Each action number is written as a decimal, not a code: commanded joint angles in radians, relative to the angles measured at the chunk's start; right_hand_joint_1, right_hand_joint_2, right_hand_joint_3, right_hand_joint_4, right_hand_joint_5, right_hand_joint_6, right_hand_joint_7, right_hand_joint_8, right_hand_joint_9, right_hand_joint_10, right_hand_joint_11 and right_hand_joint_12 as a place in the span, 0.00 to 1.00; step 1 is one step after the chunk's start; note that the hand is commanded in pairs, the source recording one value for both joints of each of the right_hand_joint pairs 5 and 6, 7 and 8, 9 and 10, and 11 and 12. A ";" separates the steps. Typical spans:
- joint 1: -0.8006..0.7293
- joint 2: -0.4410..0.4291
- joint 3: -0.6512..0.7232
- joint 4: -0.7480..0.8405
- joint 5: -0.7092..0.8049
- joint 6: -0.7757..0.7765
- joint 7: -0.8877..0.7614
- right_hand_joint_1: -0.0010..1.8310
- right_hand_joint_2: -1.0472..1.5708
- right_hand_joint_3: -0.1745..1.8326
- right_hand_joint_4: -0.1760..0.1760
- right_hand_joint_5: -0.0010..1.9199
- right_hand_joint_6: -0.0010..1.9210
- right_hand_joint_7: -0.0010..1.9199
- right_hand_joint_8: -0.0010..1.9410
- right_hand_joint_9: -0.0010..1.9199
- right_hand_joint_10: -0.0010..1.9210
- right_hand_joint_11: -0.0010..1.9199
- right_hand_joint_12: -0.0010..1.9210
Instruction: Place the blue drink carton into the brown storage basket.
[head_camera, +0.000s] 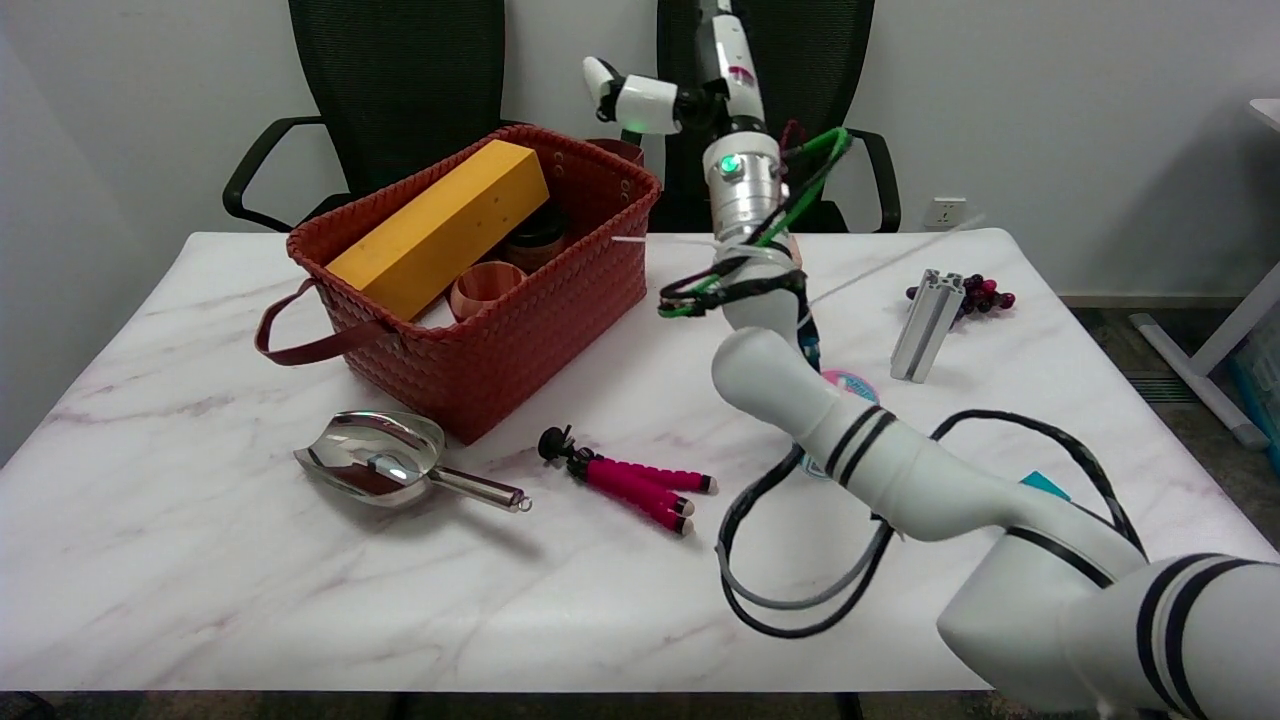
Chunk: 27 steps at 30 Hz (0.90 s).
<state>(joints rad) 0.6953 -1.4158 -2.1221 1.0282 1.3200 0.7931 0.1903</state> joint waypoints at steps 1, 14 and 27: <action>-0.331 0.120 0.015 0.423 0.076 0.220 -0.260 0.61 0.55 0.53 0.50 0.00 0.00 0.07 0.07 0.05 0.05 0.00 0.00; -0.589 0.152 0.000 0.614 -0.036 0.358 -0.345 0.61 0.58 0.56 0.50 0.01 0.01 0.09 0.09 0.07 0.07 0.00 0.00; -0.684 0.160 -0.051 0.651 -0.150 0.435 -0.334 0.60 0.59 0.59 0.50 0.03 0.03 0.10 0.10 0.09 0.09 0.00 0.00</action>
<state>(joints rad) 0.1876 -1.2871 -2.1227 1.5577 1.2753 1.0992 -0.1068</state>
